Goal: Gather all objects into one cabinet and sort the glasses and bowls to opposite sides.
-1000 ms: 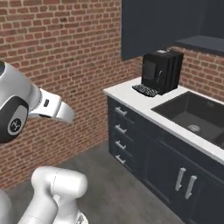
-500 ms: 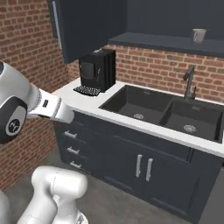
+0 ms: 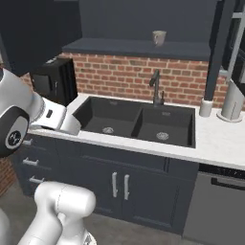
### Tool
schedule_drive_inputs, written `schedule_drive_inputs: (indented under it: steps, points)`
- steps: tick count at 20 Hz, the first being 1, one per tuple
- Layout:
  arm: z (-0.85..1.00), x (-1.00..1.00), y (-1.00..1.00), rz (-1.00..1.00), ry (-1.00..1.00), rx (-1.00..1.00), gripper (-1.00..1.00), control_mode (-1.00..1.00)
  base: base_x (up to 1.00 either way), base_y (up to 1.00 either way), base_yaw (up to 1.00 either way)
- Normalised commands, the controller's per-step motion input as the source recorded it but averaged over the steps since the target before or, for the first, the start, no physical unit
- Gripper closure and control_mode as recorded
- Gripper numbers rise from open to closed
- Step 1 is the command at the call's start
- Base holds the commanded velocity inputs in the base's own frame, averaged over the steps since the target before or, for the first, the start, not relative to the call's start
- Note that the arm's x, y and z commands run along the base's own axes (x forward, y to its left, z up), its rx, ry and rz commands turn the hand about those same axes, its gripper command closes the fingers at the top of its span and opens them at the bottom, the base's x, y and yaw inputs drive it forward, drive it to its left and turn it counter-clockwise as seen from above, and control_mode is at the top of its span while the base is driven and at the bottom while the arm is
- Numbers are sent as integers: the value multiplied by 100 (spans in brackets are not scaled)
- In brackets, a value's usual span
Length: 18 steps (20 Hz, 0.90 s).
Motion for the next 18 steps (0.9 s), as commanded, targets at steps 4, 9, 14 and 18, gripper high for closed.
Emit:
schedule_drive_inputs:
  steps: [4, 9, 14, 18]
  points:
    - [0, 0, 0, 0, 0, 0, -100, 100, 51, -55, -24]
    - [0, 0, 0, 0, 0, 0, -100, 100, 51, -45, -11]
    - [0, 0, 0, 0, 0, 0, -100, 100, 59, -26, 0]
    - [0, 0, 0, 0, 0, 0, -100, 100, 59, 0, -6]
